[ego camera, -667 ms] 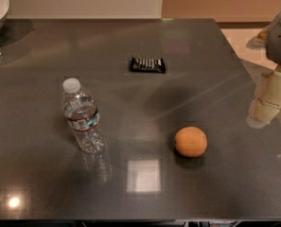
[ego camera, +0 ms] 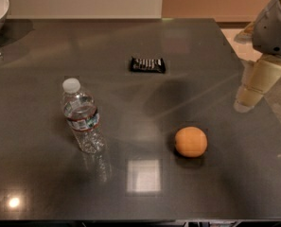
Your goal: Move rxbar chocolate near orange
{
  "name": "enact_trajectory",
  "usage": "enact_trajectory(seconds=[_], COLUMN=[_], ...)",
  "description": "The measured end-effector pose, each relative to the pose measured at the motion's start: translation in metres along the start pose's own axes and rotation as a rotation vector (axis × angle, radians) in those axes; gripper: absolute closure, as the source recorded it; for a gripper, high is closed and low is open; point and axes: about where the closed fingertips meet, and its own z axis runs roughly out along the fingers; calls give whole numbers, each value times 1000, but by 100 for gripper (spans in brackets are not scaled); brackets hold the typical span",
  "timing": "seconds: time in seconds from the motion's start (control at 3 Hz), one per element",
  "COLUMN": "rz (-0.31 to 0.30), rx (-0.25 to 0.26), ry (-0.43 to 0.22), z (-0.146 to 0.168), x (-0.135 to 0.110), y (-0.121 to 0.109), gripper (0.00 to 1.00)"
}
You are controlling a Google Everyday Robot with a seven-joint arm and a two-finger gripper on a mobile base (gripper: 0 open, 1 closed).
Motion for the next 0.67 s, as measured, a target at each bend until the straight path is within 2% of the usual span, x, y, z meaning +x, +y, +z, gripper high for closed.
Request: enact_trajectory(seconds=[0.67], rz=[-48], rx=[-31], ry=[-175], z=[51], x=[-40], y=[-86], gripper=[0])
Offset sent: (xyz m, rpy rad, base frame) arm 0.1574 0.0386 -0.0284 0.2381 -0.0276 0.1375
